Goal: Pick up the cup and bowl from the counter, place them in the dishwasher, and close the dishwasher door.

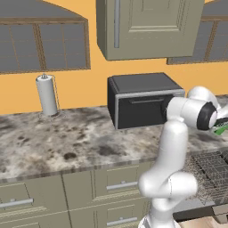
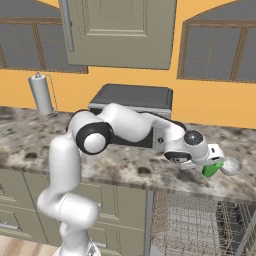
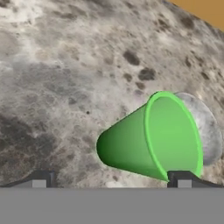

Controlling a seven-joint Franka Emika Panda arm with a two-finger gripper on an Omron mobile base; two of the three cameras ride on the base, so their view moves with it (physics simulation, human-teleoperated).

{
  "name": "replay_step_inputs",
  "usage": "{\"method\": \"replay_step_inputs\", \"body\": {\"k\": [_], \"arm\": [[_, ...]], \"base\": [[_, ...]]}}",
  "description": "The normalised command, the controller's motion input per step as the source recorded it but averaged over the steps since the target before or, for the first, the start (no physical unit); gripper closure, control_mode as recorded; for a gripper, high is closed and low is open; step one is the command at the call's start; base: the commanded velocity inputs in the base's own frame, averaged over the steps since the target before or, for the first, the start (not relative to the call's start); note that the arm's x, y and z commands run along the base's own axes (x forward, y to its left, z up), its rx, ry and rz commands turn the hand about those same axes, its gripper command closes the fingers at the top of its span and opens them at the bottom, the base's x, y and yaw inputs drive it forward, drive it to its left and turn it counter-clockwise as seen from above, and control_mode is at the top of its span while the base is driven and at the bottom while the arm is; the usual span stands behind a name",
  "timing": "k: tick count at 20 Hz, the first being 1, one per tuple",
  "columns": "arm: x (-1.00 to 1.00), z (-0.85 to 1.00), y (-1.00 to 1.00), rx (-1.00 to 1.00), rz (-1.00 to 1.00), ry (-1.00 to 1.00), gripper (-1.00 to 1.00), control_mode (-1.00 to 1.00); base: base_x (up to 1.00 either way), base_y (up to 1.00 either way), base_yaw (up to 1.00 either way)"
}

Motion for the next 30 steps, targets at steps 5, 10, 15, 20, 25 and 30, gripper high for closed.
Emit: {"method": "replay_step_inputs", "body": {"k": [5, 10, 15, 20, 25, 30], "arm": [[0.00, 0.35, 0.01, 0.00, 0.00, -0.04, -1.00, -1.00], [0.03, 0.14, 0.02, 0.00, 0.00, -0.01, -1.00, -1.00], [0.32, -0.09, 0.00, 0.00, 0.00, 0.01, -1.00, -1.00], [0.35, -0.34, -0.05, 0.00, 0.00, 0.02, -1.00, -1.00], [0.11, -0.32, -0.13, 0.00, 0.00, 0.00, -1.00, -1.00], [0.17, -0.23, -0.06, 0.00, 0.00, 0.00, 1.00, -1.00]], "base": [[0.00, 0.00, 0.00], [0.00, 0.00, 0.00], [0.00, 0.00, 0.00], [0.00, 0.00, 0.00], [0.00, 0.00, 0.00], [0.00, 0.00, 0.00]]}}
